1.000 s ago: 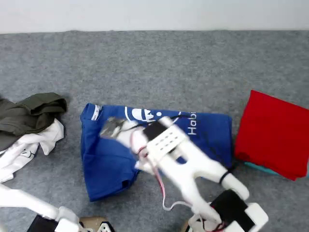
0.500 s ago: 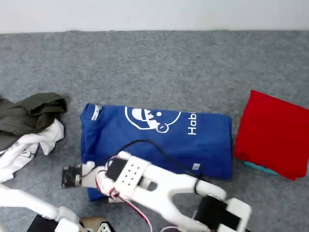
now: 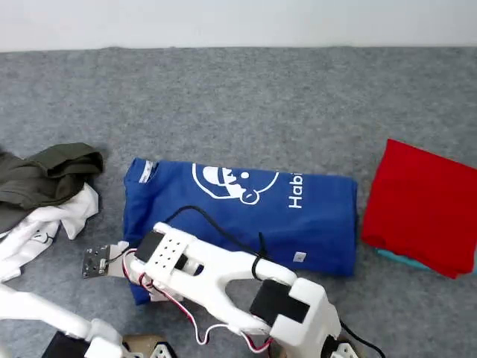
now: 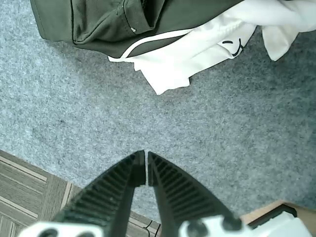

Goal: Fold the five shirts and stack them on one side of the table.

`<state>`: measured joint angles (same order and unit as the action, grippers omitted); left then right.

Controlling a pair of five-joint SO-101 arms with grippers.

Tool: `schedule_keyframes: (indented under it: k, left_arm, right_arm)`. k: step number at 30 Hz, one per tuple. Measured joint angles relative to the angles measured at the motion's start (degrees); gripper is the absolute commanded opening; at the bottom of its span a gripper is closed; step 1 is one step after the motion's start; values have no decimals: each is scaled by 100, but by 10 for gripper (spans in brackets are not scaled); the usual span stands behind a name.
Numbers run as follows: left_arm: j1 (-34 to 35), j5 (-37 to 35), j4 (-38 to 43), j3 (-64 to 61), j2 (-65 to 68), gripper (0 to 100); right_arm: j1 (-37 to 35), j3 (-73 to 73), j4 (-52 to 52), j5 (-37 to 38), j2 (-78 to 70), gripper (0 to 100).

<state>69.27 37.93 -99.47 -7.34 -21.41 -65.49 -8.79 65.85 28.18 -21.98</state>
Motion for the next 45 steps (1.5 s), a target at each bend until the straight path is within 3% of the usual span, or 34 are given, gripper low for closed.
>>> schedule_keyframes:
  k: [8,38,45]
  left_arm:
    - [0,0,0,0,0,26]
    - [0,9,0,0,0,26]
    - [0,9,0,0,0,26]
  right_arm:
    - [123,264,26,0,-70,13]
    - [1336,800,440,158,299,14]
    - [1618,905,325,-264,290,173]
